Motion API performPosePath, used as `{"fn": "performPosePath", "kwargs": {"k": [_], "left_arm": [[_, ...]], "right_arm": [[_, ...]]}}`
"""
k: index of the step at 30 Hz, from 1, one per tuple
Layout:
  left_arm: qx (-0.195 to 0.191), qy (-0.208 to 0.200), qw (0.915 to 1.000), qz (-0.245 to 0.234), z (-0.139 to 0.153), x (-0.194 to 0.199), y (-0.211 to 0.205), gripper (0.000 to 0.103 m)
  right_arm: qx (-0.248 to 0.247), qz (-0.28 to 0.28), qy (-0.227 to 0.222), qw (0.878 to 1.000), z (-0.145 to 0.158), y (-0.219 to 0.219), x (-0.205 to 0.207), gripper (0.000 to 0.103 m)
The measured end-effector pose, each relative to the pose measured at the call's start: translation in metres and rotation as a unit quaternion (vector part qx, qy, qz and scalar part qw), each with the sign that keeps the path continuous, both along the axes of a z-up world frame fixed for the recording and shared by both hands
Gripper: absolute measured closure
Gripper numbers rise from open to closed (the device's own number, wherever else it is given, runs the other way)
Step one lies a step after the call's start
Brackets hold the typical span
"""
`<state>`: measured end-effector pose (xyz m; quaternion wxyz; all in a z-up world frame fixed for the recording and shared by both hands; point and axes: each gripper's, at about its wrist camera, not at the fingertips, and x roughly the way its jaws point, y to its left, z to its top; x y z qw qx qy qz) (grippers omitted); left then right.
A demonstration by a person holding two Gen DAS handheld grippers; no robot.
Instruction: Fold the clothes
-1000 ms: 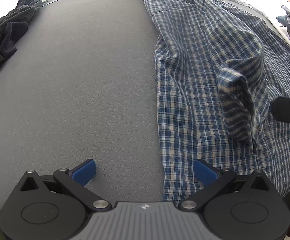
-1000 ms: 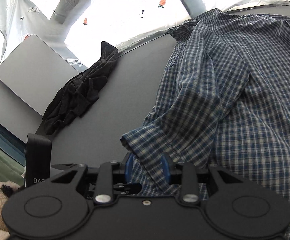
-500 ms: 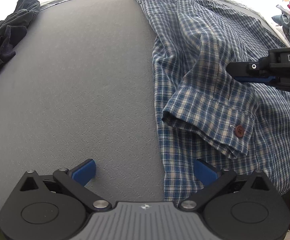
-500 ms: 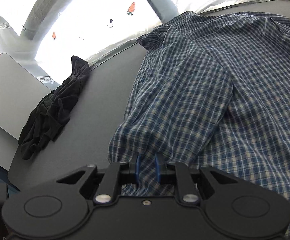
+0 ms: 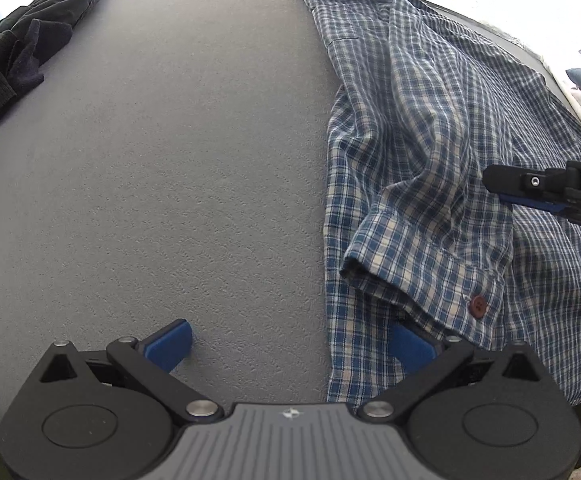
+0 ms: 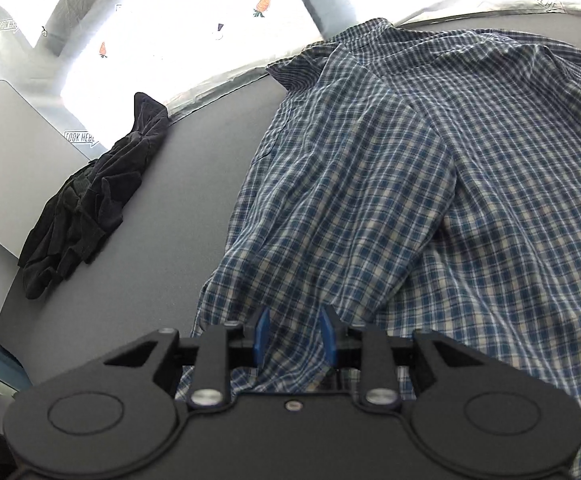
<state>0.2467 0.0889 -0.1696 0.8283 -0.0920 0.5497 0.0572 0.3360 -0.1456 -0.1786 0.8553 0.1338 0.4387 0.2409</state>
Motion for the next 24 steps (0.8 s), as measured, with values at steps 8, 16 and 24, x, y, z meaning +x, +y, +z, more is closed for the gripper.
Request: {"fn": "performPosePath", "kwargs": {"k": [8, 16, 24], "left_arm": [[0.025, -0.03, 0.9967, 0.071, 0.02, 0.03, 0.029, 0.0], [0.023, -0.05, 0.9941, 0.093, 0.026, 0.106, 0.05, 0.0], [0.034, -0.05, 0.9952, 0.077, 0.007, 0.231, 0.064, 0.0]], "right_arm": [[-0.035, -0.002, -0.032, 0.999, 0.007, 0.001, 0.039, 0.091], [-0.07, 0.041, -0.058, 0.995, 0.011, 0.021, 0.095, 0.09], [-0.073, 0.055, -0.048, 0.995, -0.003, 0.041, 0.178, 0.09]]}}
